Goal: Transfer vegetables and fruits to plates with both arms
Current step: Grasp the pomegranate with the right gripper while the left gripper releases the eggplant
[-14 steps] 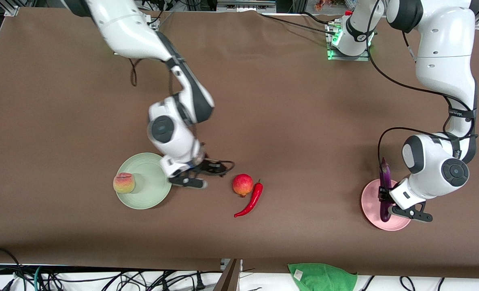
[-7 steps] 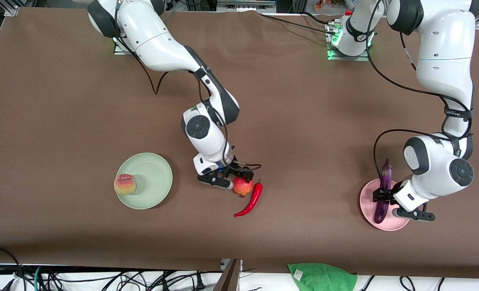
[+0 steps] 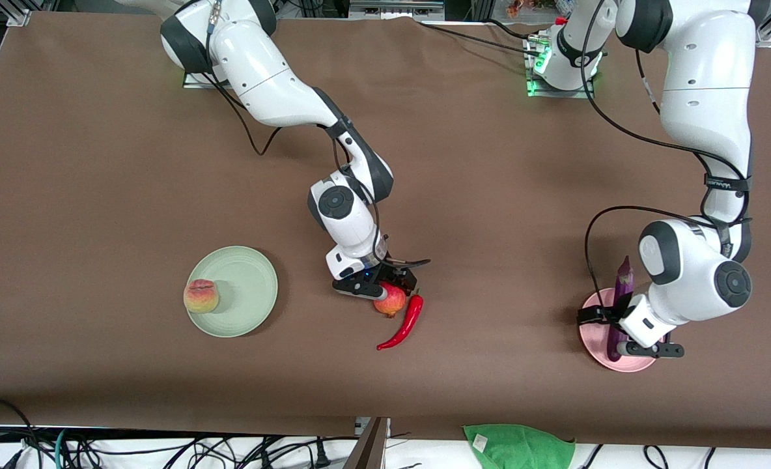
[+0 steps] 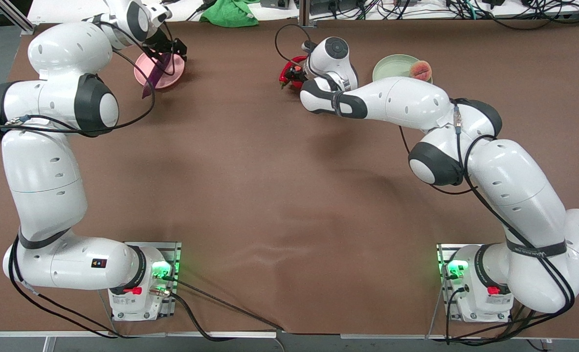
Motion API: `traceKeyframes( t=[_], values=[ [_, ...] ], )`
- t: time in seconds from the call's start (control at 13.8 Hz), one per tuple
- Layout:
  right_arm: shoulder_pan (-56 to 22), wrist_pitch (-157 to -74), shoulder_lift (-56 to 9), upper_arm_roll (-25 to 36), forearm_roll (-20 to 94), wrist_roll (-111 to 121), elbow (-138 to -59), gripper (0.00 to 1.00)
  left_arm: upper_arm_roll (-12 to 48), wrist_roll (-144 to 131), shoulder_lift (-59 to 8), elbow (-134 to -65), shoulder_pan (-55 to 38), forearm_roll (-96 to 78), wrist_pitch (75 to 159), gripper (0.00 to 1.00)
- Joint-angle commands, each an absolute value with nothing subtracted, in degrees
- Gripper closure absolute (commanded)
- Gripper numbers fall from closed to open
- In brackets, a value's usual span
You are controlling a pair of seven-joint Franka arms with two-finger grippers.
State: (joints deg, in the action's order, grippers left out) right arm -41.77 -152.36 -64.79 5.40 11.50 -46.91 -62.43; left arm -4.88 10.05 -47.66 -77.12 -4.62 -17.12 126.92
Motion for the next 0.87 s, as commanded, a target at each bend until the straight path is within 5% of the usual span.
traceKeyframes(
  t=[0.0, 0.07, 0.22, 0.44, 0.65, 0.8],
  values=[
    [-40.2, -148.2, -63.9, 5.9, 10.0, -44.9, -60.3, 0.71, -5.0, 9.1, -47.2, -76.5, -7.7, -18.1, 125.7, 0.0],
    [-39.1, -145.1, -61.8, 5.9, 10.4, -41.4, -60.4, 0.89, -3.6, 9.1, -47.2, -76.6, -8.1, -18.1, 125.9, 0.0],
    [-35.1, -135.8, -57.4, 5.3, 10.9, -34.9, -60.6, 1.0, -2.3, 9.1, -47.4, -76.6, -9.0, -17.8, 126.1, 0.0],
    [-29.8, -122.5, -51.3, 5.4, 14.6, -22.5, -61.4, 1.0, -2.2, 9.1, -47.8, -76.9, -13.0, -17.8, 130.9, 0.0],
    [-21.4, -117.6, -45.1, 5.8, 15.6, -3.5, -70.9, 0.99, -1.8, 6.3, -49.4, -77.0, -19.4, -17.6, 136.3, 0.0],
    [-17.1, -117.9, -42.5, 5.7, 15.8, 3.1, -79.0, 0.82, -1.8, 4.0, -50.9, -76.9, -22.5, -17.6, 139.2, 0.0]
  ],
)
